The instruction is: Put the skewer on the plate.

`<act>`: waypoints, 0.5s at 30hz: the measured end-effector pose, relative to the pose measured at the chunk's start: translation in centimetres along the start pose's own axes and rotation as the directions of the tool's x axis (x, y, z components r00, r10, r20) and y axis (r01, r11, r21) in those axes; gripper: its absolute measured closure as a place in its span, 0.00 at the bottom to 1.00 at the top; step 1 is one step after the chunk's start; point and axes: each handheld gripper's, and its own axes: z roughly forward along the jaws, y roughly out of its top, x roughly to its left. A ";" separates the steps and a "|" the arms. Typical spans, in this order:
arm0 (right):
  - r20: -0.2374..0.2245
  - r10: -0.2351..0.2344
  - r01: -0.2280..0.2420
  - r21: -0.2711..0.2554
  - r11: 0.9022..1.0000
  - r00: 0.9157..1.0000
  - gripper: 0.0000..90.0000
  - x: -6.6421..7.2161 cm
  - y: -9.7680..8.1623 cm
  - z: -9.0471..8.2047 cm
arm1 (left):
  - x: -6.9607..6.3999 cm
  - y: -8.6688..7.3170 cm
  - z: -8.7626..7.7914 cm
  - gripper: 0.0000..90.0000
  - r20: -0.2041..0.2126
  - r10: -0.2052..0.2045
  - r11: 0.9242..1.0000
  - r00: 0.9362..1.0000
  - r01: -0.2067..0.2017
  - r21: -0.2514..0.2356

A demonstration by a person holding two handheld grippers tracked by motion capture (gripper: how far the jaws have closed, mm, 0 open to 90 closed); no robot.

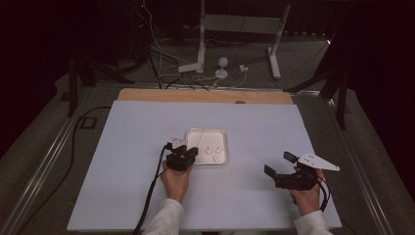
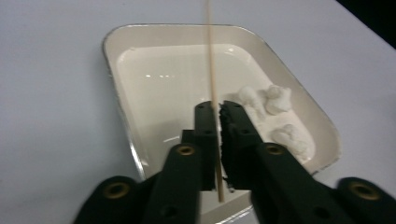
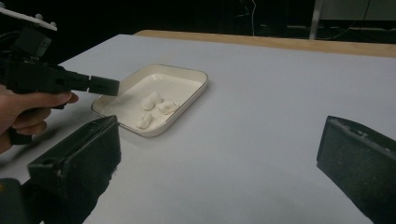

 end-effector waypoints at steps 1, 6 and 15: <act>0.000 0.001 -0.001 0.000 1.000 1.000 0.00 0.0 0.0 0.0 | -0.1 0.0 0.0 0.84 0.019 -0.010 1.000 1.000 0.010 0.000; 0.001 0.001 -0.001 0.000 1.000 1.000 0.00 0.0 0.0 0.1 | -0.3 0.1 -0.1 0.61 0.094 -0.024 0.999 0.995 0.027 -0.030; 0.004 -0.003 0.003 -0.002 1.000 1.000 0.00 0.0 0.0 0.0 | 0.3 1.1 -2.3 0.33 0.146 0.004 0.995 0.989 0.010 -0.095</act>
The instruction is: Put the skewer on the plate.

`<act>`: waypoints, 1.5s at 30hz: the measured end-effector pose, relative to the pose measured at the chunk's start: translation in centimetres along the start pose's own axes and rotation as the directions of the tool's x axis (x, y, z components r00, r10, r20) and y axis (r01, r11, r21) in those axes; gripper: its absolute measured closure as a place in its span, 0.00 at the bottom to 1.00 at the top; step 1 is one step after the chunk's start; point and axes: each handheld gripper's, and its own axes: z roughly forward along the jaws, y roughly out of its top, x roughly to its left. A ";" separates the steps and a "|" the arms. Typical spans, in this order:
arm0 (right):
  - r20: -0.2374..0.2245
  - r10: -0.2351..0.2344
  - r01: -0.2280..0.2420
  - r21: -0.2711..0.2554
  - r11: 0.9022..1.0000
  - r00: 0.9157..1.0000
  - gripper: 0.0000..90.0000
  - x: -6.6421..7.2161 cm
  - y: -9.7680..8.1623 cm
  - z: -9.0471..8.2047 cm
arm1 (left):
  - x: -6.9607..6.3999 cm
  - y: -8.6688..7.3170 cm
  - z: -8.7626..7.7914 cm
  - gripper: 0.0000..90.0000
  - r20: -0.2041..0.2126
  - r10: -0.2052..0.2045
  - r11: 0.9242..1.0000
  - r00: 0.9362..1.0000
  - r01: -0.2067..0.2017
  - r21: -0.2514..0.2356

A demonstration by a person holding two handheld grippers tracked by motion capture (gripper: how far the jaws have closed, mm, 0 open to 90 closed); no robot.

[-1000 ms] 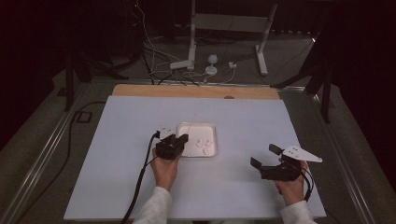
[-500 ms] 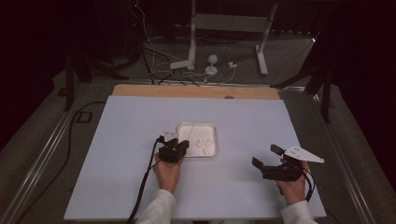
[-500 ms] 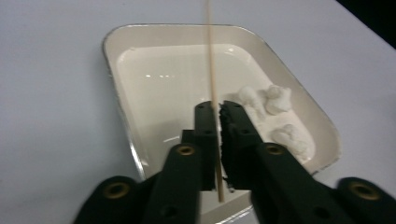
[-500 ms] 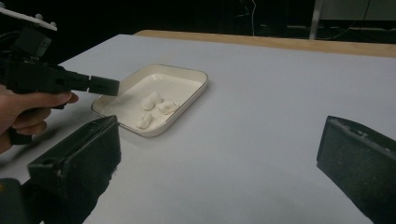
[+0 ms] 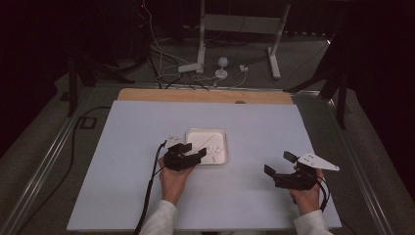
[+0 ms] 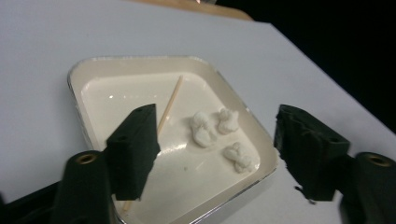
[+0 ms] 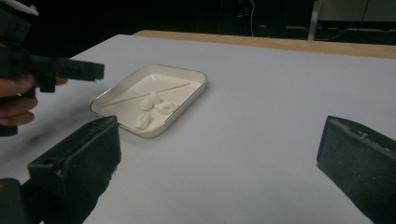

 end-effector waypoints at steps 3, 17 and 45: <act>0.004 -0.013 0.013 0.000 1.000 1.000 0.00 0.2 0.0 0.0 | 0.1 0.5 -1.2 0.26 0.011 0.020 0.999 1.000 -0.019 -0.031; -0.003 -0.045 0.045 -0.012 0.999 0.999 0.00 0.9 0.1 -0.1 | 1.2 1.5 -6.7 0.02 0.014 0.121 0.984 0.993 -0.118 -0.136; -0.004 -0.075 0.075 -0.034 0.997 0.997 0.00 1.1 -0.3 -0.3 | 5.0 -1.4 -13.5 0.00 -0.122 0.206 0.949 0.971 -0.228 -0.215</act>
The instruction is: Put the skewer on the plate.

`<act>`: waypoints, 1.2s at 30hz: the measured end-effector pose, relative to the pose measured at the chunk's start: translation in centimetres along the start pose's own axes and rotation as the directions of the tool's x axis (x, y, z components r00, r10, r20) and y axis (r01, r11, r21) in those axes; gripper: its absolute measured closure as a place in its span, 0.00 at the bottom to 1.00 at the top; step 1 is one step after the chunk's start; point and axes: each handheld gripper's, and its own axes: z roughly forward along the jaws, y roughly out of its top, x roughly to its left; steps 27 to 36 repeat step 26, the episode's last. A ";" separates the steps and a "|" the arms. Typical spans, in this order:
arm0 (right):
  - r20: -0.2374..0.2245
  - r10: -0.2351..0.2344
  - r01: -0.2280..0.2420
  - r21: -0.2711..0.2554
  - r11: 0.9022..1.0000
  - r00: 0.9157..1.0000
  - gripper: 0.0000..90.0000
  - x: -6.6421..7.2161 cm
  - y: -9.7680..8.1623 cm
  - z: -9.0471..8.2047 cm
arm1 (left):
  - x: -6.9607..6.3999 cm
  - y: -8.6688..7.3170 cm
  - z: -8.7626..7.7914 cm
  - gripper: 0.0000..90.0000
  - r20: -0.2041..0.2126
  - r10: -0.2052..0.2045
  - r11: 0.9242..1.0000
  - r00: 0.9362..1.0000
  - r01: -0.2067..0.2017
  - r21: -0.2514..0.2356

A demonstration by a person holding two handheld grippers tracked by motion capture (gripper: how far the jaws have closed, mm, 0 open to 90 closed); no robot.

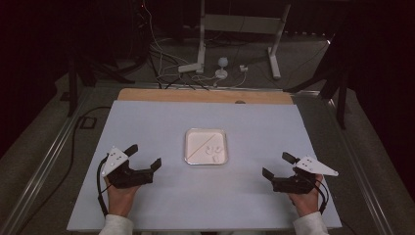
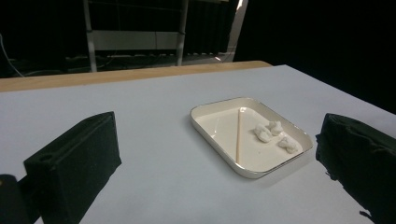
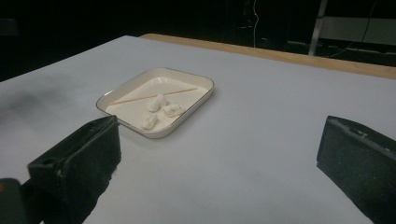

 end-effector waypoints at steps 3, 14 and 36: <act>0.004 -0.001 0.001 -0.004 1.000 1.000 0.00 -0.1 0.0 0.0 | 0.2 0.0 -0.4 0.00 -0.005 0.002 1.000 1.000 -0.002 -0.003; 0.012 -0.001 0.001 -0.020 1.000 1.000 0.00 -0.4 0.0 -0.5 | 0.3 -0.2 -1.0 0.00 -0.017 0.027 0.999 0.999 -0.027 0.022; 0.009 0.001 -0.001 -0.009 1.000 1.000 0.00 -0.6 -0.3 -0.3 | 0.8 -0.2 -1.2 0.00 -0.027 0.008 1.000 1.000 -0.007 0.014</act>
